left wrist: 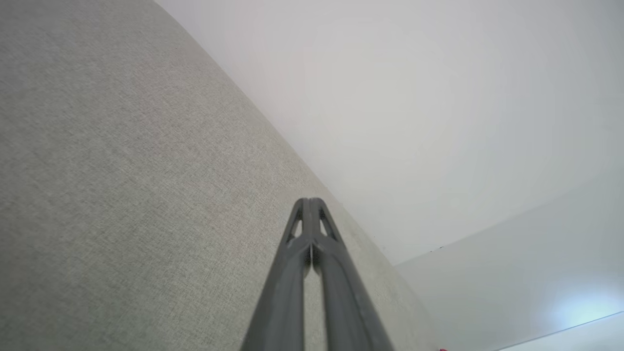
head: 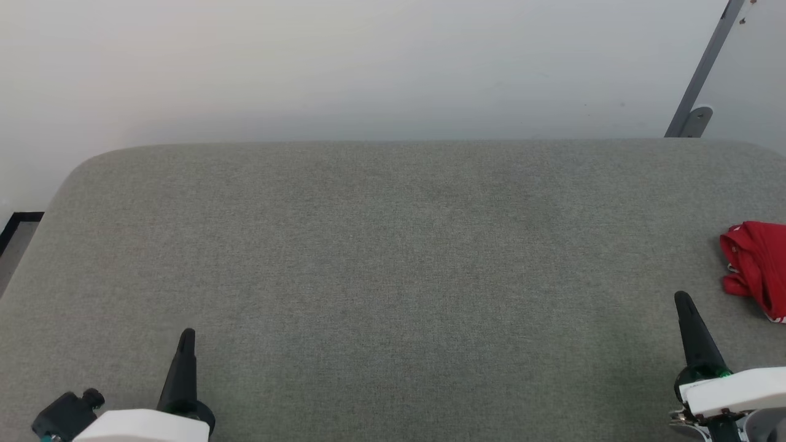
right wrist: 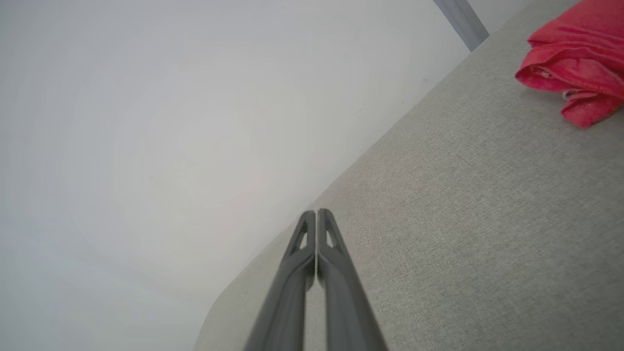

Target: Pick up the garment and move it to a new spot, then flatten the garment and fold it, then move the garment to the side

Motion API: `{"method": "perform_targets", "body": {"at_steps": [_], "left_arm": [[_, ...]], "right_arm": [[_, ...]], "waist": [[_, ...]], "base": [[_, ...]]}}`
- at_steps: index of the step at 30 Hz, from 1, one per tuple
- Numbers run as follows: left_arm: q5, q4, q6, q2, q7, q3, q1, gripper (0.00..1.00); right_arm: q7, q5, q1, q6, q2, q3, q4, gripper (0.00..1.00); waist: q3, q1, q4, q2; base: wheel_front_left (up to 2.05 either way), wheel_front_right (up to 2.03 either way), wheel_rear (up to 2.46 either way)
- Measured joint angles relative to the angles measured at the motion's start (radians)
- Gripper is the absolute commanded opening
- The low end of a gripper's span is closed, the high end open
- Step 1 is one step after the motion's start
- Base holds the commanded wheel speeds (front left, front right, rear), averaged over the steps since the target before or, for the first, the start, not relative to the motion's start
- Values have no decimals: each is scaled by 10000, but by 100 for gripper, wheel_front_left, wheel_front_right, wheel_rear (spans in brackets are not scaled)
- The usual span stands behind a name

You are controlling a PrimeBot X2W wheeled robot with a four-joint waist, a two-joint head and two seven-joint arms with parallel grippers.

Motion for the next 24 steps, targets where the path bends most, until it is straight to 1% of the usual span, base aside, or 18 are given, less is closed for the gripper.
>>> {"method": "perform_targets", "body": {"at_steps": [24], "left_arm": [[-2464,253,0,-115,700,205,-616,0]], "right_arm": [[466,2243,-464,-2,433,-84,414,0]], "waist": [[81,0,-60,0]], "base": [[0,0,0]]}}
